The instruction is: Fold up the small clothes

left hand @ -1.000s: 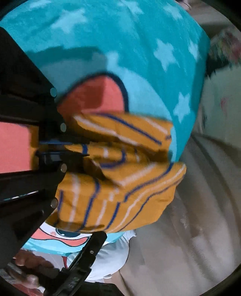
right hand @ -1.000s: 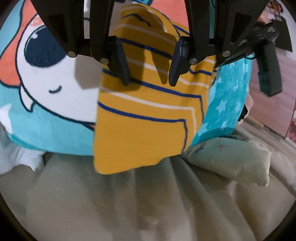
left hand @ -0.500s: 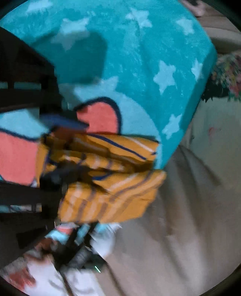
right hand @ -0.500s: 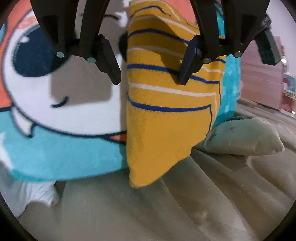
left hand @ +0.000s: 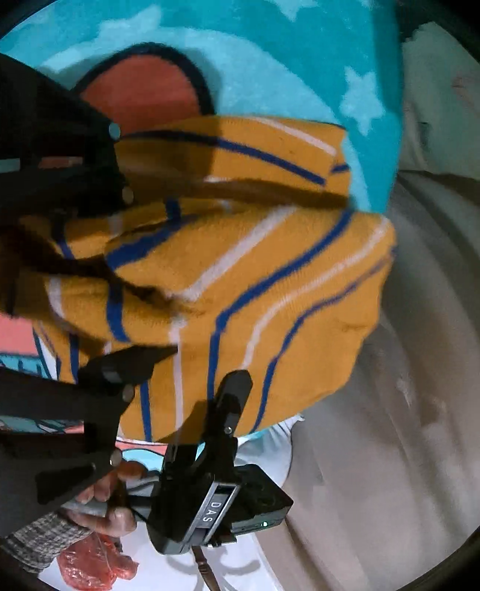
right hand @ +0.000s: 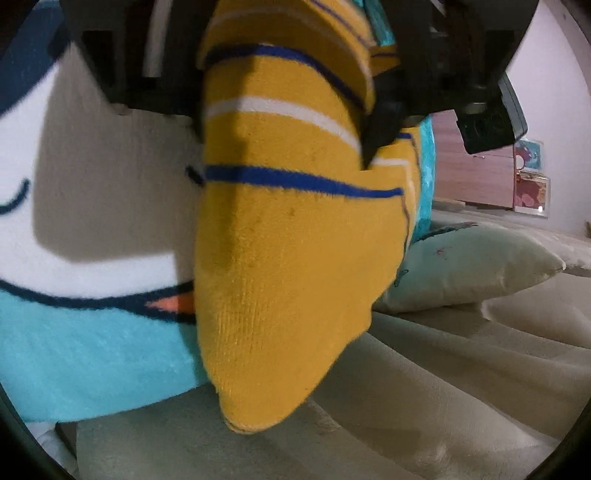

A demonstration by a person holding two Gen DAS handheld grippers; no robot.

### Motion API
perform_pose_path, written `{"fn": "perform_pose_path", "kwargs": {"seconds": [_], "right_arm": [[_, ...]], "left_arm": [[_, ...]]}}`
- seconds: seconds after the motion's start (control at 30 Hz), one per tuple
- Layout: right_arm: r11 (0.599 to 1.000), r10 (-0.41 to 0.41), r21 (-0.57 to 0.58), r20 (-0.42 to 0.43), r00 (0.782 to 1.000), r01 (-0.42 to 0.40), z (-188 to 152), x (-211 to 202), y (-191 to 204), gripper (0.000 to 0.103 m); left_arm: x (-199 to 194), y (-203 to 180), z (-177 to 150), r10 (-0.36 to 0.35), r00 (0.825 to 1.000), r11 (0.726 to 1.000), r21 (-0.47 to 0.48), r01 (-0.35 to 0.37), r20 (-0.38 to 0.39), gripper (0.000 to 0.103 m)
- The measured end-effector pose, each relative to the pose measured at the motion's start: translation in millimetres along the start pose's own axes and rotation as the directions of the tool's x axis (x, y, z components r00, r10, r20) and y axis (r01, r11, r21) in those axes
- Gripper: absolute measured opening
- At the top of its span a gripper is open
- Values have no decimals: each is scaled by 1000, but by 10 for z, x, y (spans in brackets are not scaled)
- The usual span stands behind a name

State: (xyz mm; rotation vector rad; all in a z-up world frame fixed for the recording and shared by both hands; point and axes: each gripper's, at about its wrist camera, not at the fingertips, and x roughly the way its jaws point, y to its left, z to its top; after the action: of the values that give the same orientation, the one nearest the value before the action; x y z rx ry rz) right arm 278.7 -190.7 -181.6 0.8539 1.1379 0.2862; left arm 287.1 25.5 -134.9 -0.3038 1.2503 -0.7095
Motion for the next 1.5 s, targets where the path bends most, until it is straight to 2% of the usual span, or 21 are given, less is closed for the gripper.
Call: {"fn": "perform_pose_path", "kwargs": {"seconds": [0.03,0.07,0.13,0.27,0.33,0.4,0.47,0.5,0.57,0.6,0.63,0.73,0.77,0.9,0.97,1.03,1.13,1.23,1.37,1.43,1.5], "right_arm": [[1000,27,6,4,1000,-27,-3,-106,26,45],[999,41,4,10,999,-41,-9,-186,57,41],[998,50,-27,37,998,-49,-47,-400,158,39],[997,26,-82,117,993,-16,-152,-924,276,39],[994,-5,-107,168,986,23,-211,-1197,267,39],[995,-30,-85,190,981,47,-243,-1349,108,40],[994,-102,-20,184,978,108,-254,-1346,-153,50],[985,-169,-7,167,971,173,-247,-1289,-244,53],[940,-342,26,119,932,341,-302,-1171,-414,54],[938,-347,37,129,929,346,-344,-1188,-430,54],[945,-327,43,184,927,324,-416,-1292,-394,54],[925,-361,3,313,879,379,-552,-1555,-133,54],[925,-353,-10,337,873,379,-588,-1596,-74,54],[938,-286,-106,297,911,329,-636,-1360,271,51],[935,-268,-167,244,932,313,-615,-1112,430,37],[938,-245,-213,152,957,274,-632,-740,525,30],[932,-240,-273,26,971,238,-671,-198,601,30],[917,-241,-327,9,971,230,-726,-5,646,32],[932,-197,-313,-19,980,181,-729,-77,588,34],[941,-144,-315,-29,989,128,-760,-269,625,34],[937,-93,-338,8,996,90,-841,-549,654,34]], "left_arm": [[-55,-94,-5,-37,999,999,0,37,7,33],[-104,-203,-14,-67,998,998,5,67,12,33],[-161,-431,-38,-83,996,996,44,82,26,33],[-128,-811,-67,-137,990,986,101,134,29,33],[-47,-959,-81,-127,991,984,133,122,30,33],[115,-977,-87,-104,995,988,112,104,-4,33],[325,-929,-145,-30,998,995,91,35,-57,30],[420,-890,-198,6,996,997,83,1,-88,29],[492,-802,-312,9,993,998,60,-2,-115,29],[492,-765,-328,4,994,999,48,2,-110,29],[473,-740,-352,-1,994,999,42,5,-106,29],[360,-596,-449,-29,995,999,-22,26,-100,29],[319,-533,-464,-38,995,998,-56,33,-94,29],[195,-261,-539,-64,997,987,-152,57,-42,29],[65,-210,-582,-60,998,987,-152,57,-18,29],[-71,-175,-608,-33,999,991,-132,35,17,30],[-274,-97,-711,45,996,992,-119,-36,73,30],[-305,-179,-768,98,989,986,-142,-82,107,30],[-545,-79,-989,158,977,970,-207,-126,144,30],[-640,-138,-1093,187,969,963,-228,-147,162,32],[-697,-177,-1192,210,961,958,-234,-166,181,34]]}}
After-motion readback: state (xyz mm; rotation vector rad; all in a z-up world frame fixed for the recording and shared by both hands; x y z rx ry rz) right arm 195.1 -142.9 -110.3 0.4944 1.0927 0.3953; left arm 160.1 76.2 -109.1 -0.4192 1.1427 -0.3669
